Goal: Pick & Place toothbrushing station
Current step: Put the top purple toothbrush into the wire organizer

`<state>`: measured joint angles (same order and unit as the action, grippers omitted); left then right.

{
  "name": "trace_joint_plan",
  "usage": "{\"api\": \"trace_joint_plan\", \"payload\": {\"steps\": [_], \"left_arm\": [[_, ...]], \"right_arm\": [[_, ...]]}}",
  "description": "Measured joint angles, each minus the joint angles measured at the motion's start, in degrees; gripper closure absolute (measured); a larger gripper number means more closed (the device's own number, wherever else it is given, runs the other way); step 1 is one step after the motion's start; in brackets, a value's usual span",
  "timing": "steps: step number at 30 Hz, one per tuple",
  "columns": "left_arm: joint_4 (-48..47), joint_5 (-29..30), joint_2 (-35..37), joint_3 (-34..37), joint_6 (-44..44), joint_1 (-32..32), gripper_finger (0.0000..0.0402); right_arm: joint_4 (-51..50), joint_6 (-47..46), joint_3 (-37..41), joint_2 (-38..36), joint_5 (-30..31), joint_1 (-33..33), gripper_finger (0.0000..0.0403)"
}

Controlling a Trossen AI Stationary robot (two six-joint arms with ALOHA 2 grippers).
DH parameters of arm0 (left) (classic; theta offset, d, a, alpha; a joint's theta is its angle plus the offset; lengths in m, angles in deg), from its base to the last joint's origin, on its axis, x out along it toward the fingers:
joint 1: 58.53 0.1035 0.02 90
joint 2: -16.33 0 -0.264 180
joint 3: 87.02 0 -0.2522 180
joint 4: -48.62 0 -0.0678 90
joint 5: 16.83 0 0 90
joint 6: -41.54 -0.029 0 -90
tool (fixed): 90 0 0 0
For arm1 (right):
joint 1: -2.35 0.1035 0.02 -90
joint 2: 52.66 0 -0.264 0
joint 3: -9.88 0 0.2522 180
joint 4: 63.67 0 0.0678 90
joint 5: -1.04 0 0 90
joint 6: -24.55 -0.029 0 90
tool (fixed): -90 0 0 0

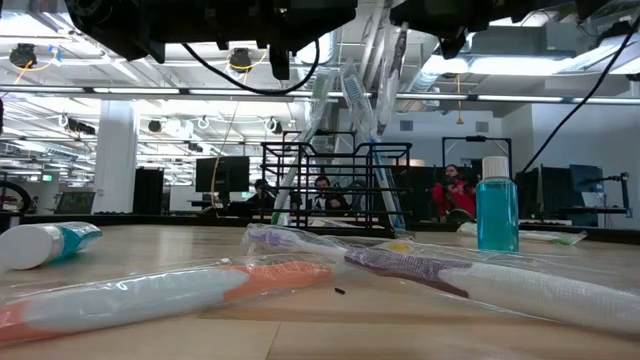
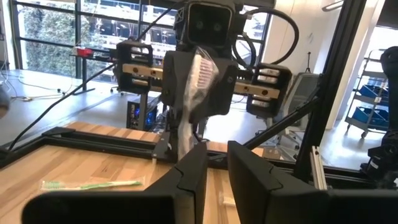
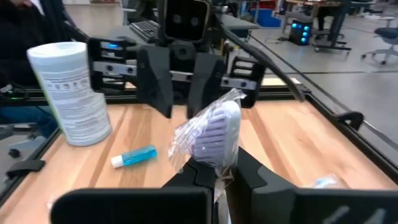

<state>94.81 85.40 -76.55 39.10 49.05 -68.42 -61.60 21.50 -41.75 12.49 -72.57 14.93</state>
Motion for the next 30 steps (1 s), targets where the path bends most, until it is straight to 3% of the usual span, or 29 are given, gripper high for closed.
{"api": "trace_joint_plan", "payload": {"steps": [10, 30], "left_arm": [[-0.6, 0.0, 0.0, 0.0, 0.0, 0.0, 0.0344], [-1.0, 0.2, -0.1, 0.0, 0.3, -0.3, 0.0344]], "right_arm": [[-2.8, -1.8, 0.0, 0.9, 0.8, -1.2, 0.0397], [0.2, -5.1, 0.0, 13.9, 0.6, -1.4, 0.0391]]}}
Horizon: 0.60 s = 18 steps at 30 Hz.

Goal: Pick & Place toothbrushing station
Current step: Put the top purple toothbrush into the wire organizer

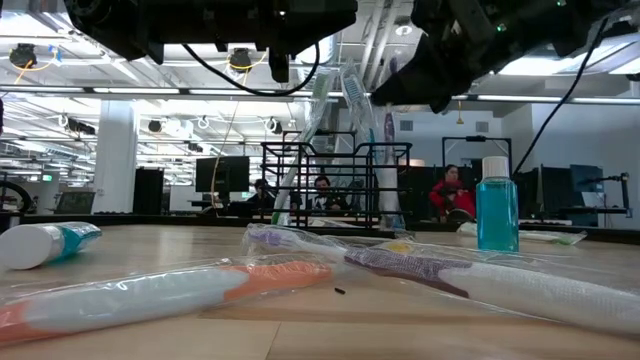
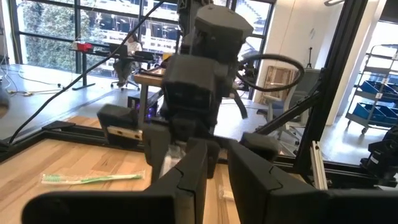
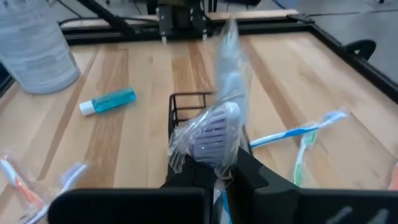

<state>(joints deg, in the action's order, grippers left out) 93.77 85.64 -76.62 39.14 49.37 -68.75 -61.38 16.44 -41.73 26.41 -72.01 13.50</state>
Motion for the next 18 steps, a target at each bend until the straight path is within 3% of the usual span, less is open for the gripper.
{"api": "trace_joint_plan", "payload": {"steps": [8, 18], "left_arm": [[0.0, 0.0, 0.0, 0.0, 0.1, 0.0, 0.0344], [-0.1, -0.2, 0.0, 0.0, 0.1, 0.0, 0.0344]], "right_arm": [[0.1, -0.5, 0.0, 1.6, -0.4, -0.1, 0.0387], [-0.7, -0.5, 0.0, 1.6, -0.6, -0.1, 0.0334]]}}
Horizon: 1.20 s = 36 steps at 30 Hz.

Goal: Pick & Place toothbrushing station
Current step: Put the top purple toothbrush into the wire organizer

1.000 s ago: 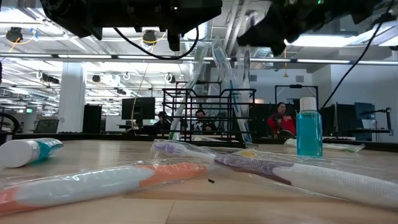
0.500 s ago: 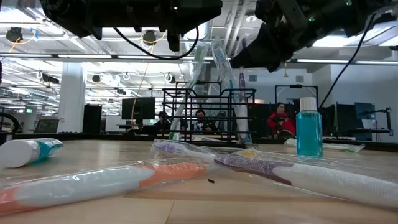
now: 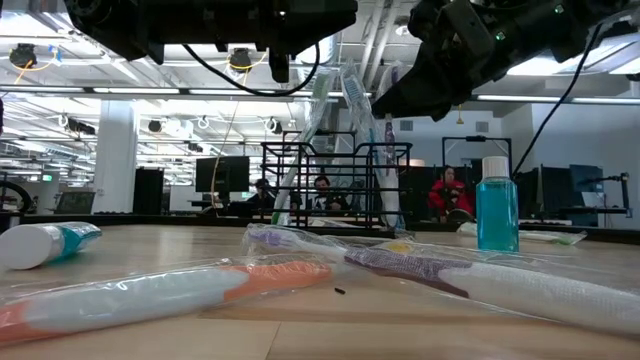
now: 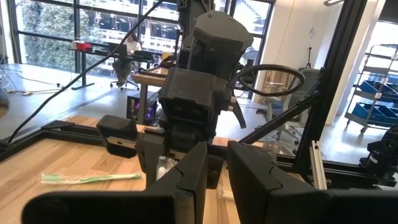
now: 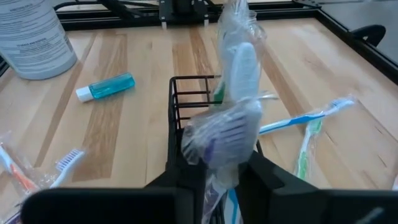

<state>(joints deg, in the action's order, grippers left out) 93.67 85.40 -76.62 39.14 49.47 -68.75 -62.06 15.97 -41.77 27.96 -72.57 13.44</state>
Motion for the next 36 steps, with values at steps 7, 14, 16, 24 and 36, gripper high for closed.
{"api": "trace_joint_plan", "payload": {"steps": [7, 14, 16, 24, 36], "left_arm": [[-0.1, 0.0, 0.0, 0.0, 0.0, 0.0, 0.0344], [-0.1, 0.0, 0.0, 0.0, 0.0, 0.0, 0.0344], [-0.1, 0.2, 0.0, 0.0, 0.0, -0.2, 0.0344], [-0.1, 0.2, 0.0, 0.0, 0.0, -0.3, 0.0344], [-0.1, 0.2, 0.0, 0.0, 0.0, -0.3, 0.0344]], "right_arm": [[0.0, 1.5, 0.0, 0.0, 0.0, 0.0, 0.0300], [-0.5, 2.4, 0.1, -2.0, 0.4, 0.0, 0.0265], [-1.3, 2.5, 0.1, -3.5, 0.5, 0.0, 0.0256], [-7.8, 2.6, 0.1, -8.6, 1.5, 0.0, 0.0235], [-18.2, 2.5, 0.1, -19.0, 1.9, 0.0, 0.0238]]}}
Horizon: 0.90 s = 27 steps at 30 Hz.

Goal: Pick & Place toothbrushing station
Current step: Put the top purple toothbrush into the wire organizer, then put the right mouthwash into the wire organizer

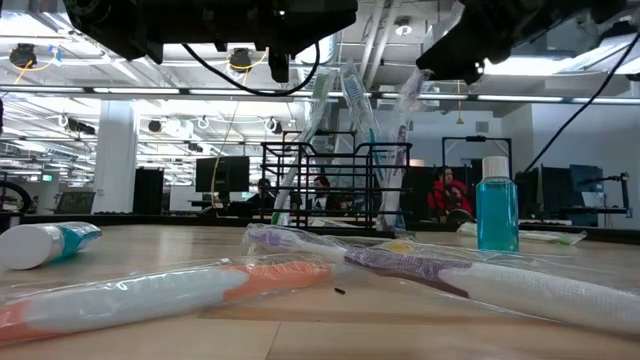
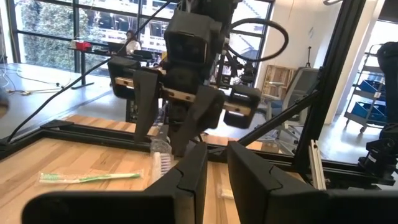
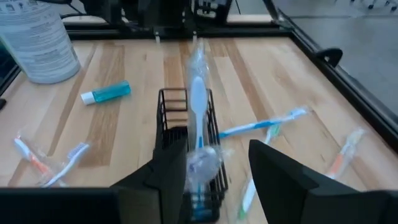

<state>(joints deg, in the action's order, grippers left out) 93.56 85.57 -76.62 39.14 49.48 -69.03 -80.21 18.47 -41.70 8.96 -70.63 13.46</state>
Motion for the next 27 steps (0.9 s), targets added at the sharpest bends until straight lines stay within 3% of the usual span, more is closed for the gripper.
{"api": "trace_joint_plan", "payload": {"steps": [8, 15, 27], "left_arm": [[0.0, -0.2, 0.0, 0.0, -0.1, 0.0, 0.0344], [0.0, -0.2, 0.0, 0.0, -0.1, 0.0, 0.0344], [0.0, 0.1, 0.0, 0.0, -0.2, 0.0, 0.0344]], "right_arm": [[-11.3, -5.4, 0.0, -5.3, 0.0, 0.7, 0.0235], [-14.9, -6.8, 0.0, -9.0, -0.1, 3.4, 0.0236], [-24.5, -16.3, 0.0, -4.7, 0.7, 11.7, 0.0236]]}}
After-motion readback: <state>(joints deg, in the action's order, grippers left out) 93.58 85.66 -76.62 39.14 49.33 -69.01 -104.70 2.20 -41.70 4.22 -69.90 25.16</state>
